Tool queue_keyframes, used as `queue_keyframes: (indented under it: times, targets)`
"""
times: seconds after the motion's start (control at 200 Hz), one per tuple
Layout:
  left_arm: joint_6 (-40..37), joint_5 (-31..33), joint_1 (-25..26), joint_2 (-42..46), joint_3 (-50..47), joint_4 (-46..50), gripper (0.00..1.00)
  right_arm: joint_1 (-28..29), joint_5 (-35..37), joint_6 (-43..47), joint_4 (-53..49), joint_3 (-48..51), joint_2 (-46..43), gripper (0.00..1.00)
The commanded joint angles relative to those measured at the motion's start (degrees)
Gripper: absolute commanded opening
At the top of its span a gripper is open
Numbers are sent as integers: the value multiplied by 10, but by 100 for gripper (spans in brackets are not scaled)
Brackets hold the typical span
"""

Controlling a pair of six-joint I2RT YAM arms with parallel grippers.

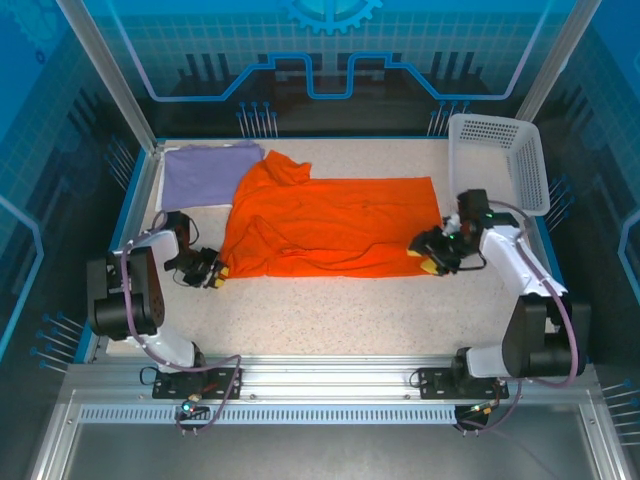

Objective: Fold and stack the t-shirts

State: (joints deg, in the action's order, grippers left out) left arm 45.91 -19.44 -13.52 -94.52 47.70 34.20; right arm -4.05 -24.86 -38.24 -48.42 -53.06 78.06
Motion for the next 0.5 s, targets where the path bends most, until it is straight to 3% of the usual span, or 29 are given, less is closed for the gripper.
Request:
queue_keyframes:
  times: [0.0, 0.075, 0.14, 0.495]
  targets:
    - [-41, 2, 3, -51, 15, -122, 21, -50, 19, 48, -32, 45, -10, 54]
    - [-52, -13, 3, -66, 29, -134, 20, -69, 27, 59, -18, 58, -3, 57]
    - [-60, -20, 4, -79, 46, -134, 0, -78, 25, 61, -1, 64, 8, 58]
    - [-79, -25, 4, -33, 92, -52, 0, -94, 3, 37, 88, 83, 53, 65]
